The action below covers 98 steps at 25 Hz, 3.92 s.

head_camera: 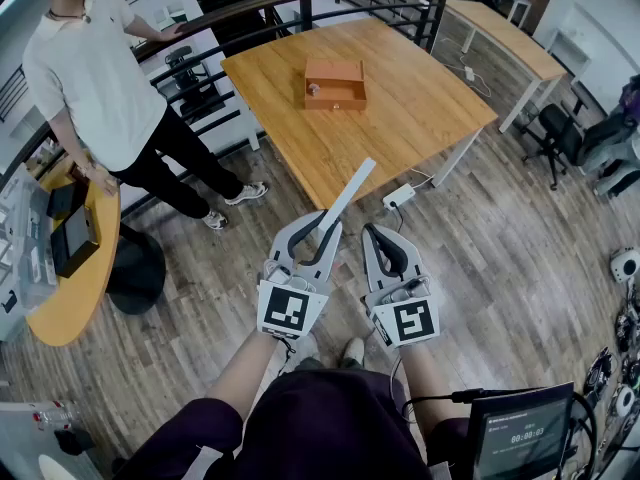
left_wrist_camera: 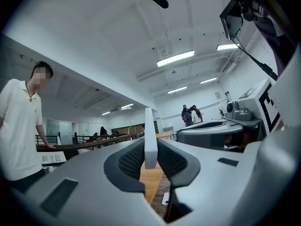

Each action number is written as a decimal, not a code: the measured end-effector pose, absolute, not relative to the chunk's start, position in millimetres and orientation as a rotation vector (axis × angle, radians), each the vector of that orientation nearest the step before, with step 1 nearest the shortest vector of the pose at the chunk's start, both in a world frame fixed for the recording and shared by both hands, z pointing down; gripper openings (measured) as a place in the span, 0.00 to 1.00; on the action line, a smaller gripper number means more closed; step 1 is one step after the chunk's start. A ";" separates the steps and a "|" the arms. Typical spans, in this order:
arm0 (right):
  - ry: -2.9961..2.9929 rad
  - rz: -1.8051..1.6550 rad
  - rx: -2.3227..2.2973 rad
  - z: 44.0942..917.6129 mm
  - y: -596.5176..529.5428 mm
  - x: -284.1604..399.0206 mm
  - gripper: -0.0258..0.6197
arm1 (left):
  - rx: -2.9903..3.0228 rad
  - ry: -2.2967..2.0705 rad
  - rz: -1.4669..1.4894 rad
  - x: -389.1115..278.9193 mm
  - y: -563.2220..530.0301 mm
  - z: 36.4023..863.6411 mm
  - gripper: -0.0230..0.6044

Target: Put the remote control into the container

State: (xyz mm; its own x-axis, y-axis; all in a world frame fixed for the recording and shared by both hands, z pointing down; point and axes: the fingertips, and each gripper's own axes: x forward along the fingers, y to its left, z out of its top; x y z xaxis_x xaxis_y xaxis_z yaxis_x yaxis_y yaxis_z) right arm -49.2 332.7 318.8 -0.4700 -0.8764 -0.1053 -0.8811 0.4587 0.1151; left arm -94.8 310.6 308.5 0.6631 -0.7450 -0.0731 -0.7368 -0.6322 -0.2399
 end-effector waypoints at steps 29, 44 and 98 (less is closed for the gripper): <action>2.608 0.246 -1.604 321.8 191.8 27.1 0.06 | -2.581 1.223 -0.073 -21.4 171.6 317.2 0.17; 2.654 0.225 -1.530 323.4 115.1 74.6 0.06 | -2.530 1.274 -0.113 26.8 99.6 313.0 0.17; 2.768 -0.024 -1.460 490.7 -357.0 21.5 0.06 | -2.596 0.806 -0.709 -9.0 -391.2 550.8 0.17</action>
State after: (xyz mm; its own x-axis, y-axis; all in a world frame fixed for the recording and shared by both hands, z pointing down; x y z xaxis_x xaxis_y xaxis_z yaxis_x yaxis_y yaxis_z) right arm 21.5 -357.0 490.7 -0.5648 -0.8252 -0.0033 -0.8250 0.5648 -0.0188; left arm -9.0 -391.2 550.8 0.7158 -0.5982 0.3602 -0.4333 -0.7851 -0.4426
